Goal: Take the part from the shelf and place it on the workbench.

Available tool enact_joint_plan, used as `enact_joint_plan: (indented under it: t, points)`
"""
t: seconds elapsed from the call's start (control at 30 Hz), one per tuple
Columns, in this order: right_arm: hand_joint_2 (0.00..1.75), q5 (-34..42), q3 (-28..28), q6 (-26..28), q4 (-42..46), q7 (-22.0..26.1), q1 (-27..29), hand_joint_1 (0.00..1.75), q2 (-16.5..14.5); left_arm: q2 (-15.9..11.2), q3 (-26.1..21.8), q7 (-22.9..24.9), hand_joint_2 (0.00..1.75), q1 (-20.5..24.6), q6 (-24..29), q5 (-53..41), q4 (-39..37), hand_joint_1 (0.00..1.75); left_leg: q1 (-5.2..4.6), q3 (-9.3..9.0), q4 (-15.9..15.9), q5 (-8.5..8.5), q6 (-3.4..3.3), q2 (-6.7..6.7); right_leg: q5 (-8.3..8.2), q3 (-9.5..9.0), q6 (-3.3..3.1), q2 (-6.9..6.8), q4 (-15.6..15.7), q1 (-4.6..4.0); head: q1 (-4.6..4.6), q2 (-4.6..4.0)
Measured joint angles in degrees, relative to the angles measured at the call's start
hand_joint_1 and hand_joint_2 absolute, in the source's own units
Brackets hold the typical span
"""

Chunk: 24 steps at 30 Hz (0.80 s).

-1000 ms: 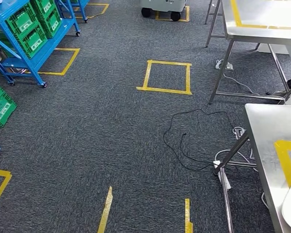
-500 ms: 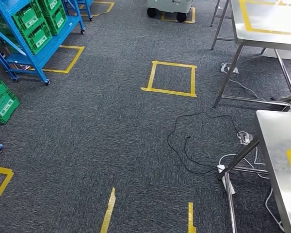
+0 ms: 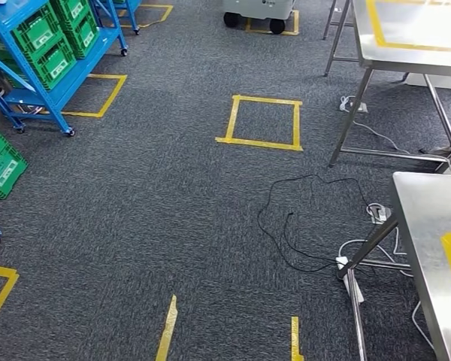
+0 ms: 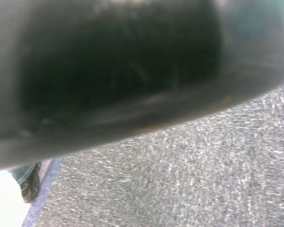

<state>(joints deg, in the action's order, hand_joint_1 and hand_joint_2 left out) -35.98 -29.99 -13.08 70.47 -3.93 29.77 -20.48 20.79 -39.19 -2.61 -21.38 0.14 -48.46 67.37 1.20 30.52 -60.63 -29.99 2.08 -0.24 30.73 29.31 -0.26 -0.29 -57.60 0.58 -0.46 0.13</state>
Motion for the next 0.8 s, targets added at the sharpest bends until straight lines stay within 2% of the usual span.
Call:
enact_joint_plan:
  t: [0.03, 0.07, 0.13, 0.2, 0.23, 0.3, 0.33, 0.37, 0.4, 0.47, 0.5, 0.53, 0.63, 0.7, 0.73, 0.8]
  points:
    - [0.0, 0.0, 0.0, -0.01, -0.01, 0.01, -0.02, 0.0, 0.0, 0.01, 0.0, 0.0, 0.0, 0.06, 0.0, -0.01, -0.01, 0.0, -0.02, -0.89, 2.07, 0.5, -0.15, 0.0, 0.2, -0.17, 0.36, 0.03, -0.04, -0.09, 0.01, 0.0]
    - [0.0, 0.0, 0.0, -0.01, -0.01, 0.01, -0.04, 0.0, 0.0, 0.03, -0.01, -0.01, 0.0, 0.09, -0.01, -0.03, -0.03, 0.0, -0.14, -1.16, 2.81, 0.34, -0.42, -0.03, 0.29, -0.27, 0.72, 0.06, -0.01, -0.15, -0.03, 0.0]
    - [0.0, -0.01, 0.01, -0.02, -0.02, 0.02, -0.09, 0.0, 0.0, 0.03, -0.1, -0.02, 0.0, 0.07, 0.01, -0.08, -0.04, 0.0, -0.34, -1.21, 3.18, 0.37, -1.29, -0.07, 0.42, -0.4, 1.44, 0.06, 0.12, 0.01, -0.05, 0.0]
    - [0.0, -0.02, 0.03, -0.04, -0.03, 0.04, -0.18, 0.0, 0.0, 0.02, -0.19, -0.04, 0.0, 0.08, 0.01, -0.16, -0.04, 0.0, -0.34, -1.39, 3.51, 0.52, -2.15, -0.04, 1.81, 0.4, 1.94, 0.09, -1.88, 0.2, 0.1, 0.0]
    - [0.0, -0.03, 0.05, -0.06, -0.04, 0.05, -0.24, 0.0, 0.0, 0.03, -0.21, -0.09, 0.0, 0.11, 0.0, -0.28, -0.04, 0.0, -0.35, -1.49, 3.63, 0.53, -2.51, 0.01, 3.37, 1.74, 2.08, 0.11, -4.7, 0.24, 0.21, 0.0]
    - [0.0, -0.04, 0.08, -0.1, -0.11, 0.08, -0.31, 0.0, 0.0, 0.05, -0.32, -0.26, 0.0, 0.22, -0.04, -0.61, -0.08, 0.0, -0.64, -1.55, 3.62, 0.3, -2.99, 0.09, 6.94, 6.05, 2.16, 0.14, -12.82, 0.19, 0.42, 0.0]
    - [0.0, -0.05, 0.09, -0.11, -0.16, 0.08, -0.3, 0.0, 0.0, 0.06, -0.43, -0.35, 0.0, 0.28, -0.06, -0.79, -0.09, 0.0, -0.81, -1.66, 3.62, 0.16, -3.16, 0.11, 7.71, 7.95, 2.13, 0.14, -15.96, 0.16, 0.42, 0.0]
    - [0.0, -0.06, 0.09, -0.12, -0.21, 0.08, -0.3, 0.0, 0.0, 0.06, -0.58, -0.43, 0.0, 0.34, -0.08, -0.93, -0.11, 0.0, -0.97, -1.87, 3.62, -0.03, -3.28, 0.08, 7.28, 8.95, 1.99, 0.14, -17.16, 0.11, 0.43, 0.0]
    - [0.0, -0.07, 0.09, -0.12, -0.23, 0.08, -0.3, 0.0, 0.01, 0.06, -0.73, -0.48, 0.0, 0.38, -0.09, -1.05, -0.13, 0.0, -1.11, -2.19, 3.62, -0.26, -3.36, 0.03, 5.66, 8.79, 1.77, 0.15, -15.98, 0.04, 0.42, 0.0]
    - [0.0, -0.08, 0.08, -0.13, -0.25, 0.09, -0.32, 0.0, 0.02, 0.09, -0.96, -0.69, 0.0, 0.45, -0.14, -1.24, -0.19, 0.0, -1.29, -3.01, 3.62, -0.83, -3.3, -0.09, 1.01, 5.89, 1.0, 0.17, -8.76, -0.26, 0.43, 0.0]
    - [0.0, -0.09, 0.08, -0.16, -0.25, 0.1, -0.34, 0.0, 0.02, 0.11, -1.07, -0.83, 0.0, 0.53, -0.18, -1.35, -0.23, 0.0, -1.42, -3.28, 3.55, -1.12, -3.11, -0.16, -0.49, 4.3, 0.63, 0.17, -5.16, -0.42, 0.43, 0.0]
    - [0.0, -0.09, 0.08, -0.19, -0.26, 0.12, -0.37, 0.0, 0.02, 0.13, -1.19, -0.95, 0.0, 0.62, -0.22, -1.5, -0.28, 0.0, -1.49, -3.4, 3.51, -1.32, -2.87, -0.2, -1.26, 3.14, 0.34, 0.19, -2.76, -0.58, 0.42, 0.0]
    - [0.0, -0.1, 0.06, -0.22, -0.3, 0.17, -0.32, 0.0, 0.01, 0.16, -1.57, -1.09, 0.0, 0.9, -0.31, -1.86, -0.37, 0.0, -1.47, -3.4, 3.66, -1.6, -2.05, -0.24, -1.26, 2.26, -0.05, 0.31, -1.28, -0.74, 0.4, 0.0]
    - [0.0, -0.09, 0.02, -0.21, -0.31, 0.19, -0.31, 0.0, 0.01, 0.13, -1.73, -1.14, 0.0, 1.07, -0.31, -1.92, -0.38, 0.0, -1.35, -3.21, 2.5, -2.77, -1.47, -0.21, -1.39, 1.76, -0.47, 0.24, -0.52, -0.51, 0.22, 0.0]
    - [0.0, -0.09, 0.01, -0.21, -0.31, 0.19, -0.34, 0.0, 0.01, 0.11, -1.8, -1.16, 0.0, 1.14, -0.3, -1.94, -0.39, 0.0, -1.25, -2.32, 0.33, -4.11, -1.15, -0.19, -1.43, 1.44, -0.72, 0.15, -0.12, -0.36, 0.08, 0.0]
    - [0.0, -0.07, 0.01, -0.22, -0.33, 0.2, -0.39, 0.0, 0.0, 0.08, -1.98, -1.24, 0.0, 1.19, -0.28, -1.98, -0.42, 0.0, -0.92, 1.36, -7.08, -7.46, -0.59, -0.16, -1.29, 1.12, -1.09, -0.01, 0.16, -0.32, -0.17, 0.0]
